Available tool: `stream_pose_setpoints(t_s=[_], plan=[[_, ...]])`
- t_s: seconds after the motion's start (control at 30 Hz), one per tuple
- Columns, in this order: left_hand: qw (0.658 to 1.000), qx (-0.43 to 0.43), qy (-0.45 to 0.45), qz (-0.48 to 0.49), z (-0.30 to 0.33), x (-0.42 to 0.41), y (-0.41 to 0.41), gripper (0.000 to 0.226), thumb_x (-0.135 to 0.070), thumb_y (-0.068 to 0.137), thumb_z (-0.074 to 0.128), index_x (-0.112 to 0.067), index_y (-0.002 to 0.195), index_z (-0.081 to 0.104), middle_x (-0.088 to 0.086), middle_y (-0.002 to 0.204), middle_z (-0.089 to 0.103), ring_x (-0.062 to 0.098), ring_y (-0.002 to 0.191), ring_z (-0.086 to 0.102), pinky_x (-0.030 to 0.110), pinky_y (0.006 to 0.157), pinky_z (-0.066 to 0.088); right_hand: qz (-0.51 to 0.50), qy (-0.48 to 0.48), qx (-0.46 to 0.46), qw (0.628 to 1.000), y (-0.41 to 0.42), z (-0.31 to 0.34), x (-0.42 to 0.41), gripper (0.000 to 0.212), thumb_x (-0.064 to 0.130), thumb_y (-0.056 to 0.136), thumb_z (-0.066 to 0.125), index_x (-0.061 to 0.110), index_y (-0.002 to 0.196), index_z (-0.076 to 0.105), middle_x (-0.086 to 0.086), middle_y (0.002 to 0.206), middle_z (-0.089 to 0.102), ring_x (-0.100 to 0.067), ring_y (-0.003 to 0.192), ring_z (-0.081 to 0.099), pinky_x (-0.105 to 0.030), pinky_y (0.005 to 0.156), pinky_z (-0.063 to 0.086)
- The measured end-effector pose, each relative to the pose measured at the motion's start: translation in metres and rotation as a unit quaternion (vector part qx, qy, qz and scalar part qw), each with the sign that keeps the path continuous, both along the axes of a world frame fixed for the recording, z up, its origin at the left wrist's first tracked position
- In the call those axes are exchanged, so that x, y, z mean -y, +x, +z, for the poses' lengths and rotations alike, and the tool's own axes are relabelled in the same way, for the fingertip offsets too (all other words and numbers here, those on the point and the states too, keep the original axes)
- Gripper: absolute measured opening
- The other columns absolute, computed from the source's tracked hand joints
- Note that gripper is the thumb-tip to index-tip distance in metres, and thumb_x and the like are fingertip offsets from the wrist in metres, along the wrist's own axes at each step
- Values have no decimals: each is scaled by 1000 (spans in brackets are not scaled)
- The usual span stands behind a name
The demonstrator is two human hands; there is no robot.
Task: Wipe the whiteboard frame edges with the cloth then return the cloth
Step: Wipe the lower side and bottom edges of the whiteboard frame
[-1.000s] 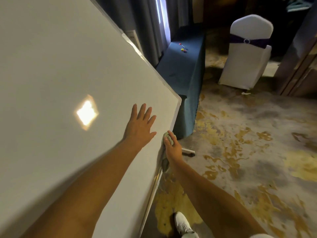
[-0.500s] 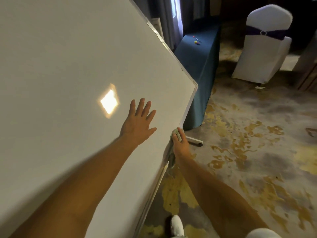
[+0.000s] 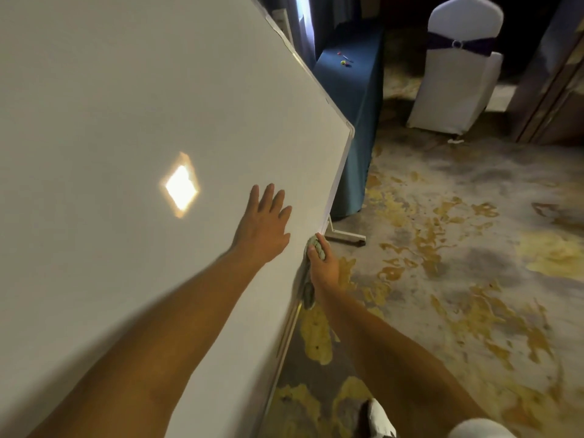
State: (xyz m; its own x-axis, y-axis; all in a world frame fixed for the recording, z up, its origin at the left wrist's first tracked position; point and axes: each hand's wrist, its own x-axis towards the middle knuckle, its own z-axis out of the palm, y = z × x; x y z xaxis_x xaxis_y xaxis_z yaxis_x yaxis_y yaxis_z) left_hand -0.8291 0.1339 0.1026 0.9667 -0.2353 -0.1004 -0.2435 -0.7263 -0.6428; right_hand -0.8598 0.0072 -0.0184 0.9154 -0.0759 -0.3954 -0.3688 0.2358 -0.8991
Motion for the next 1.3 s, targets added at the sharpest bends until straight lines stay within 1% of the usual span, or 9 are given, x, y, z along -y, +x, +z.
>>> stream_pose_setpoints(t_s=[0.17, 0.43, 0.67, 0.77, 0.83, 1.07, 1.13, 1.2, 1.3], plan=[[1000, -9, 1, -4, -16, -35, -80, 75, -60, 108, 26, -18, 169, 16, 16, 178, 4, 44, 163, -1, 66, 128, -3, 6, 3, -5, 1000, -58, -3, -32, 44, 34, 104, 52, 33, 147, 47, -2, 148, 48, -23, 135, 44, -32, 103, 39], [1000, 0, 24, -16, -10, -72, -178, 79, -64, 108, 19, -17, 169, 8, 16, 178, 0, 44, 163, -4, 67, 126, -7, -9, 17, -29, 999, -141, 2, -55, 42, 36, 103, 52, 34, 145, 50, -2, 146, 49, -27, 133, 45, -47, 113, 40], [999, 4, 32, -21, -1, -63, -194, 75, -61, 109, 14, -17, 170, 6, 15, 178, -1, 44, 163, -5, 66, 127, -7, -1, 23, -21, 1000, -219, 3, -63, 41, 33, 103, 54, 34, 143, 52, 3, 140, 53, -16, 122, 48, -36, 106, 42], [1000, 8, 17, -20, -1, -60, -202, 74, -59, 110, 17, -17, 170, 9, 15, 178, 1, 43, 164, -4, 65, 127, -5, 8, 28, -11, 1000, -250, -2, -63, 43, 30, 102, 57, 33, 144, 51, 3, 141, 53, -15, 122, 50, -28, 99, 44], [1000, 11, 8, -17, -2, -57, -210, 73, -57, 110, 20, -16, 170, 11, 15, 178, 3, 43, 164, -2, 64, 128, -4, 14, 33, -3, 999, -261, -3, -61, 45, 28, 102, 57, 31, 146, 50, 1, 143, 52, -16, 124, 50, -28, 101, 43], [1000, 14, -18, 10, -14, -54, -286, 73, -59, 109, 25, -18, 169, 16, 16, 178, 5, 43, 164, 1, 63, 130, 1, 18, 25, 3, 1000, -281, 1, -51, 44, 33, 103, 54, 37, 146, 47, 6, 139, 50, -12, 122, 46, -21, 92, 40], [1000, 15, -5, 13, -20, -59, -318, 75, -62, 108, 21, -19, 169, 13, 16, 178, 2, 44, 163, -1, 65, 129, 0, 30, 33, -3, 999, -290, 2, -49, 44, 36, 103, 53, 39, 147, 46, 6, 138, 49, -15, 123, 45, -26, 98, 42], [999, 22, 6, 24, -23, -70, -349, 80, -67, 106, 13, -20, 170, 7, 17, 178, -3, 45, 163, -4, 67, 128, 1, 49, 36, -4, 998, -304, 2, -51, 45, 36, 104, 51, 39, 148, 44, 4, 143, 46, -18, 127, 44, -36, 108, 42], [999, 30, 21, 34, -23, -85, -383, 83, -70, 103, 8, -22, 170, 0, 17, 177, -9, 45, 162, -8, 66, 128, 1, 56, 43, -3, 997, -324, 4, -57, 44, 27, 104, 52, 33, 148, 46, -1, 145, 45, -21, 127, 45, -36, 105, 43]])
